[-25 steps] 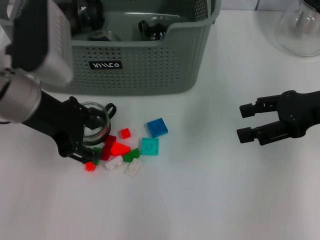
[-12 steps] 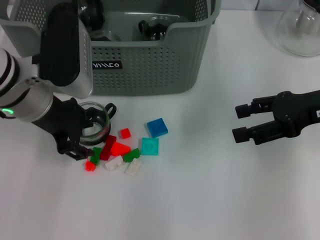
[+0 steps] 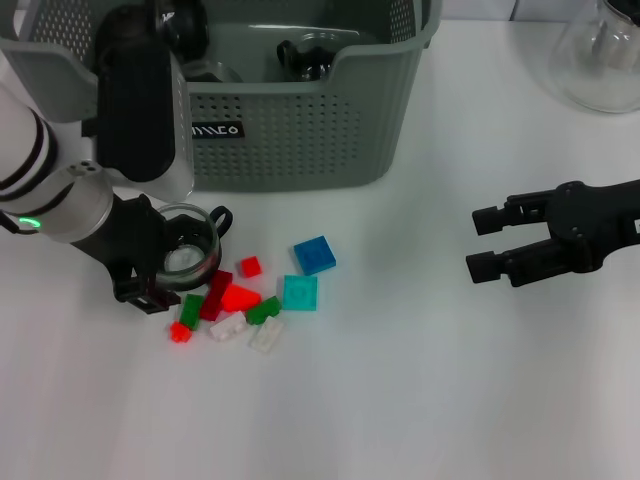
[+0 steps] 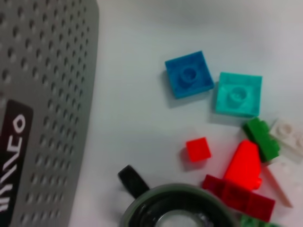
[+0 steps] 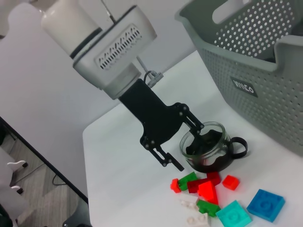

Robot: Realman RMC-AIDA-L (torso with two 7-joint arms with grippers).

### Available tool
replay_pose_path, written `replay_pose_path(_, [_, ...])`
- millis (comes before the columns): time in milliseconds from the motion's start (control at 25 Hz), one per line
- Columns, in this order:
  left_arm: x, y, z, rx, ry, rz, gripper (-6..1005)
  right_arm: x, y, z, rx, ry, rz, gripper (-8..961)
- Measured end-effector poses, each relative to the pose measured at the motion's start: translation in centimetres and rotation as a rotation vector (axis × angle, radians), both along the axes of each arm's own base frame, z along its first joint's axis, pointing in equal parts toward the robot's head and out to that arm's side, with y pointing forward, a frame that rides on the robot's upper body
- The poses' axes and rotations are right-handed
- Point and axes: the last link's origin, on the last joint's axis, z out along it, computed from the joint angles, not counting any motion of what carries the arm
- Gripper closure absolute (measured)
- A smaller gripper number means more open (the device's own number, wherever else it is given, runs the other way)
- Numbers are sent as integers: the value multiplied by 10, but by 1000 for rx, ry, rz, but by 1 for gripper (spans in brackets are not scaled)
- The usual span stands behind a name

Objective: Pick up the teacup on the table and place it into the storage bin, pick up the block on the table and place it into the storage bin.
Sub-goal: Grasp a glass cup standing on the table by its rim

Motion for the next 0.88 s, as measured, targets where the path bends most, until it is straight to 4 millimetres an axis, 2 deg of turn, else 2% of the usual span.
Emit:
replay_pose_path(360, [-11,5,-6,20,37,-2,401,1,1,1,4,-1,-2,25])
replay_pose_path(680, [-11,3,-9,5,65,-5,643,1,1,3,8,1,-4,26])
replay_pose_path(880, [-8,0,-8,-1,57,19,876,2,1,4,16,3,-4,26])
